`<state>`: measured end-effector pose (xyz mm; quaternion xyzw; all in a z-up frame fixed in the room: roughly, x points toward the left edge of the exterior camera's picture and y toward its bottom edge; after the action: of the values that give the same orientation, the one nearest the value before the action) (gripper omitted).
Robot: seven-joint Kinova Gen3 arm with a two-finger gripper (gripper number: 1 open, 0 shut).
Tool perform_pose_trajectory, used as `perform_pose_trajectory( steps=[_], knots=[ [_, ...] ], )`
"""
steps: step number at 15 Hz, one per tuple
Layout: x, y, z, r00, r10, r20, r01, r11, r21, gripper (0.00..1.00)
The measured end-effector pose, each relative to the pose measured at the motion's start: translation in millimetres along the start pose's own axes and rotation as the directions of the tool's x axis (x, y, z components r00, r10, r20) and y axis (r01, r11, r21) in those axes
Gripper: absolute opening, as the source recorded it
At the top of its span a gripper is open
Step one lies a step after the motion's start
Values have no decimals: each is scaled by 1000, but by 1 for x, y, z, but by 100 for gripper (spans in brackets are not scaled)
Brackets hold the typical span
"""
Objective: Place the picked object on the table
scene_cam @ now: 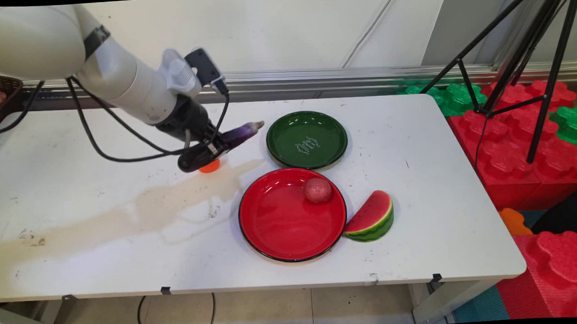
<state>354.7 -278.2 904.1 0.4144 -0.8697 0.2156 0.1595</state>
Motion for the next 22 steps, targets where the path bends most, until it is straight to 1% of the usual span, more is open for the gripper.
perform_pose_trajectory(
  steps=[3, 7, 11, 15, 21, 22],
  knots=[
    [-10, 1, 11, 999, -33, 14, 33, 999, 11, 0],
    [-20, 3, 30, 997, -65, 36, 64, 998, 15, 0],
    [-30, 5, 55, 995, -83, 55, 83, 997, 1, 0],
    [-37, 6, 81, 994, -89, 63, 90, 996, -18, 0],
    [-45, 8, 100, 994, -89, 67, 92, 995, -39, 0],
    [-46, 8, 101, 994, -89, 67, 91, 995, -41, 100]
  ],
)
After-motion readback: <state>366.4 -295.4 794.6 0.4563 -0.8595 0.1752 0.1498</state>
